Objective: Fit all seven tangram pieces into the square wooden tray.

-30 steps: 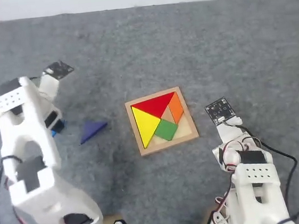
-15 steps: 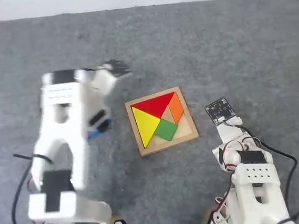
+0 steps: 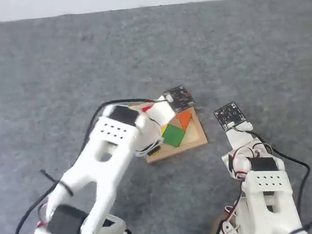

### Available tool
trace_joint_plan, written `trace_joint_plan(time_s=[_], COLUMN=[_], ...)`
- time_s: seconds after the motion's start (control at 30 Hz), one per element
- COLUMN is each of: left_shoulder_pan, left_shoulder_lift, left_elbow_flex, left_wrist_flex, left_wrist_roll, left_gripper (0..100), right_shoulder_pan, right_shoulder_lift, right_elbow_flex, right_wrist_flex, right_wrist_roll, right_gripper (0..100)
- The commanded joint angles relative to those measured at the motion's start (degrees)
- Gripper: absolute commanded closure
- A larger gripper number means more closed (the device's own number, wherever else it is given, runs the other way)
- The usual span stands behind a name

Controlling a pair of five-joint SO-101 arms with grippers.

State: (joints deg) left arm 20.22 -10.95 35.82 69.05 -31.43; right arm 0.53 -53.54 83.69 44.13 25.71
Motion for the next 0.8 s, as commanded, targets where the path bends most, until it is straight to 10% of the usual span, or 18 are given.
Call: trace_joint_plan(time_s=[0.0, 0.77], left_shoulder_pan=[2.73, 3.78], left_shoulder_lift=[7.47, 17.14], left_elbow_flex=[-6.46, -11.21], left_wrist_flex=[-1.93, -1.93], left_wrist_roll=[3.08, 1.93], left_gripper=[89, 77], right_shoulder_pan=[-0.13, -0.13], right_shoulder_lift=[-1.54, -1.54], right_elbow_flex=[-0.62, -0.62], right_wrist_flex=[-0.92, -0.92], right_wrist_roll=[-0.53, -0.18], right_gripper=[74.5, 74.5])
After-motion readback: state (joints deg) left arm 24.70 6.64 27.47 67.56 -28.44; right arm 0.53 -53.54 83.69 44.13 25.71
